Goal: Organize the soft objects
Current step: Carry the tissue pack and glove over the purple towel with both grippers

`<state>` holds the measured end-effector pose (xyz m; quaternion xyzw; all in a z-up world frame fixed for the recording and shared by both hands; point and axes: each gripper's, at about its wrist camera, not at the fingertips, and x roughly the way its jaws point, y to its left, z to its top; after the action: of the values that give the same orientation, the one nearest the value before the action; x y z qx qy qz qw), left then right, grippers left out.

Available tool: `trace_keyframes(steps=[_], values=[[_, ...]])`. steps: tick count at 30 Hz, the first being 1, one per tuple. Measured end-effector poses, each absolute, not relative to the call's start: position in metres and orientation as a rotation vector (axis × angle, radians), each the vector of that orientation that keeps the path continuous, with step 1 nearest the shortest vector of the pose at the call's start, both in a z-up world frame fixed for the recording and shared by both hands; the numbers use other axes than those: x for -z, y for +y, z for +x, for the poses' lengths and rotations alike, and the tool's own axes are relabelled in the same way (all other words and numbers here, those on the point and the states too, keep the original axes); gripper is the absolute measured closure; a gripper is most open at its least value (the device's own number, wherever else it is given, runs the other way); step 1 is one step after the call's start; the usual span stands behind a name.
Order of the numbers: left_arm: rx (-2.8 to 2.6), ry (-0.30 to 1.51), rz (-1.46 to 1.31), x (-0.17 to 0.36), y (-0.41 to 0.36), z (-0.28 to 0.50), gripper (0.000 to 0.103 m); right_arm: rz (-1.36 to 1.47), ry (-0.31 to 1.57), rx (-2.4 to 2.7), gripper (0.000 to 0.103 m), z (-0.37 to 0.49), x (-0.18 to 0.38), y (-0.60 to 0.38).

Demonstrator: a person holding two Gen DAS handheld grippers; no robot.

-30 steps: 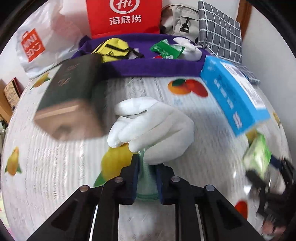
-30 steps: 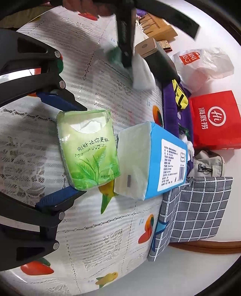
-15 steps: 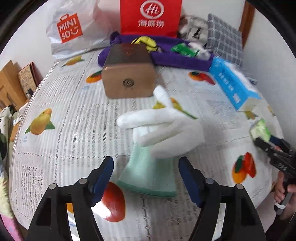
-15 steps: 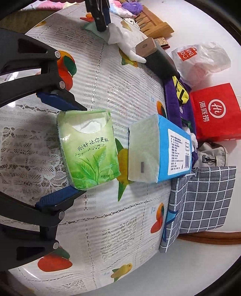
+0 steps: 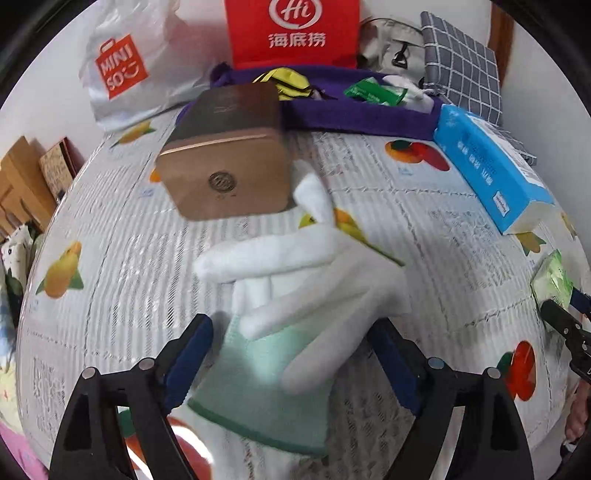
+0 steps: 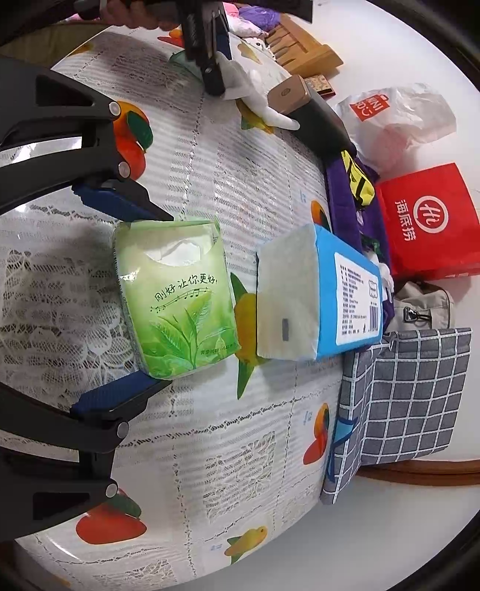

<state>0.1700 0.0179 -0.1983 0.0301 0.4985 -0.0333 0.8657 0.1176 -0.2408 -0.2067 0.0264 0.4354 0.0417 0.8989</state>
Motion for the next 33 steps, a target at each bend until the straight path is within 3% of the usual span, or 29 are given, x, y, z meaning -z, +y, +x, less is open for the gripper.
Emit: trace_keyframes(steps=[6,8,15,16,33], values=[[0.067,1.035,0.060,0.198,0.013,0.175,0.018,0.054,0.893,-0.069,0.027,0.123,0.207,-0.243],[0.084,1.021,0.072,0.197,0.010,0.174,0.028,0.050,0.892,-0.067,0.027,0.125,0.208,-0.243],[0.170,1.014,0.117,0.190,-0.010,0.169,0.084,0.057,0.907,-0.060,0.028,0.131,0.206,-0.244],[0.173,1.013,0.117,0.189,-0.013,0.169,0.087,0.060,0.909,-0.059,0.028,0.132,0.205,-0.244],[0.193,0.935,0.150,0.152,-0.018,0.149,0.090,0.129,0.880,-0.110,0.028,0.125,0.168,-0.242]])
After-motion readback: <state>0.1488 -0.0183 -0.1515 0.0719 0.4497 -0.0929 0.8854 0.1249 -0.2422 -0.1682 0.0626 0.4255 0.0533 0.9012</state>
